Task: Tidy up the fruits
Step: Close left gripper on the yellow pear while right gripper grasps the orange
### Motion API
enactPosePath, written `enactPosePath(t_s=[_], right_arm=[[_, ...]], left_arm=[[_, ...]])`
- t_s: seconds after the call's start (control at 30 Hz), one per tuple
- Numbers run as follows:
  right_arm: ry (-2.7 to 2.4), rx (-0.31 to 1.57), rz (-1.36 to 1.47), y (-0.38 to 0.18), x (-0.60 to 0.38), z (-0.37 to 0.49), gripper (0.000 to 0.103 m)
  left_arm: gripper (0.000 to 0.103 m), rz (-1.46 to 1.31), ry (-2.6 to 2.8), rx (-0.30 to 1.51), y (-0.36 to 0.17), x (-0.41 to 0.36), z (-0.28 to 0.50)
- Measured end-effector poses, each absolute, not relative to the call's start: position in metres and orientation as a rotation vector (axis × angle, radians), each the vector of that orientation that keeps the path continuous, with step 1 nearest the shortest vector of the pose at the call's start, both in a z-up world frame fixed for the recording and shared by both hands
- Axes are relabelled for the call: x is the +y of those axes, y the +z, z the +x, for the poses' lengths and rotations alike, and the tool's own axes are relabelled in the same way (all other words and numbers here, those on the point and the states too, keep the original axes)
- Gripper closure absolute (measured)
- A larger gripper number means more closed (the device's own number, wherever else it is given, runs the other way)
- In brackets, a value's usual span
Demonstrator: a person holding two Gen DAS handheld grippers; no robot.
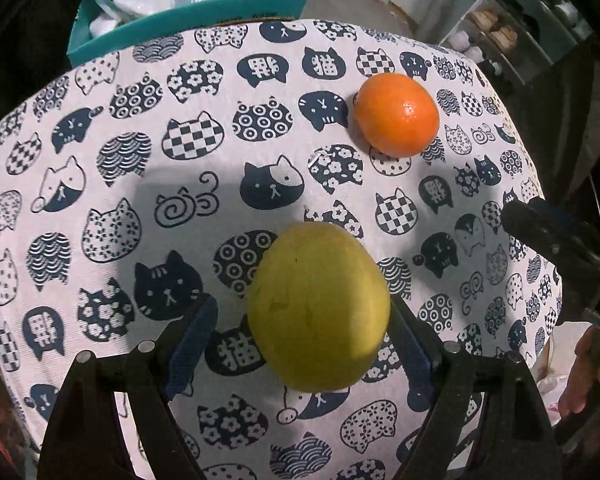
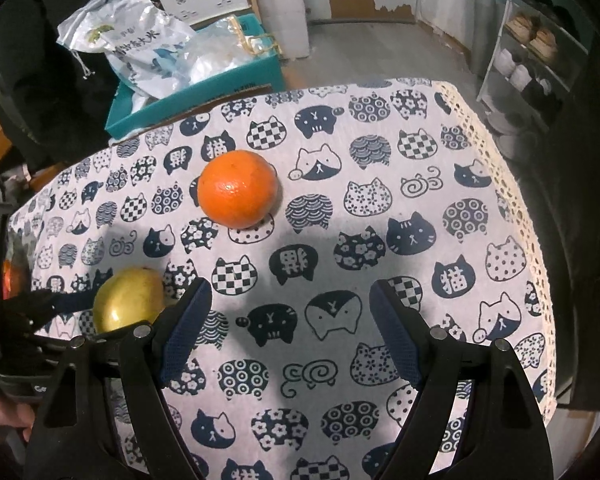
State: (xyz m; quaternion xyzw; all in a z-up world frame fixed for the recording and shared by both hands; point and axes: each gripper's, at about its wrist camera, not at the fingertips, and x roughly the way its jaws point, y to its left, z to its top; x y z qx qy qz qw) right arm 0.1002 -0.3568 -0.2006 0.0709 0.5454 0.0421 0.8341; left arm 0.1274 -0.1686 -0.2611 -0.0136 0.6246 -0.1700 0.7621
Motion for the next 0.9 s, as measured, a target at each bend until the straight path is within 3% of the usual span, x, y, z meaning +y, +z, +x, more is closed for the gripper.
enactPosePath(t_s=[0.07, 0.17, 0.2, 0.47, 0.9], right_arm=[[0.092, 1.158, 0.151, -0.201, -0.356, 0.101, 0.021], [0.096, 1.158, 0.151, -0.201, -0.355, 0.103, 0.021], [0.098, 1.158, 0.152, -0.201, -0.354, 0.104, 0.021], [0.150, 1.155, 0.145, -0.202, -0.339, 0.121, 0.021], [0.221, 1.185, 0.062, -0.220, -0.305, 0.181, 0.022]], left_arm=[[0.017, -0.029, -0.376, 1.352, -0.263, -0.169, 0.129], [0.034, -0.039, -0.426, 1.348, -0.264, -0.173, 0.131], [0.035, -0.030, -0.434, 1.349, -0.264, -0.175, 0.131], [0.035, 0.030, -0.405, 1.320, -0.259, -0.168, 0.129], [0.035, -0.093, -0.293, 1.253, -0.233, -0.108, 0.158]])
